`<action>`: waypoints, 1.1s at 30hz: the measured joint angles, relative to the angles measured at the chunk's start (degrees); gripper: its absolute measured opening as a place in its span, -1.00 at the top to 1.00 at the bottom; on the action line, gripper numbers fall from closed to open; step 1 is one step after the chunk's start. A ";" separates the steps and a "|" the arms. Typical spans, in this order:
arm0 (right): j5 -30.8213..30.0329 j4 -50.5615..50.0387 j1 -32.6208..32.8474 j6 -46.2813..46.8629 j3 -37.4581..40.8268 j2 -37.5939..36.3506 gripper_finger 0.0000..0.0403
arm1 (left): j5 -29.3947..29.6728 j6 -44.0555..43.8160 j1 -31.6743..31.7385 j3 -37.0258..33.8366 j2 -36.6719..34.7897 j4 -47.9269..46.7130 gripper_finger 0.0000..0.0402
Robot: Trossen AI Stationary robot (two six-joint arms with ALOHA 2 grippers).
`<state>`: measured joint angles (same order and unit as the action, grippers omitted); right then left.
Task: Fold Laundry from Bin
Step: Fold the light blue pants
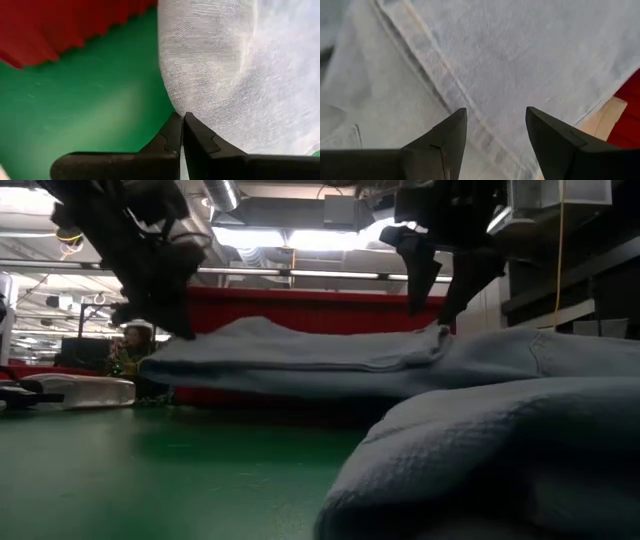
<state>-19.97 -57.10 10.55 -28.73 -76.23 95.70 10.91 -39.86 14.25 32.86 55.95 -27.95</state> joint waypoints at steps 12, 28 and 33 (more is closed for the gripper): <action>0.02 0.08 -4.46 -0.20 0.00 0.00 -0.02 | 4.96 2.93 6.26 0.09 -15.34 -11.03 1.00; -0.04 0.16 -4.99 -1.60 0.00 0.00 -0.02 | 3.51 2.46 11.40 0.09 -23.57 -24.01 1.00; -0.02 0.00 -4.97 -1.62 0.00 0.00 -0.02 | -3.99 1.01 11.38 0.09 -23.92 -20.51 1.00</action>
<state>-19.99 -57.10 5.58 -30.35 -76.23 95.70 6.92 -38.85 25.63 32.95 32.03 -48.45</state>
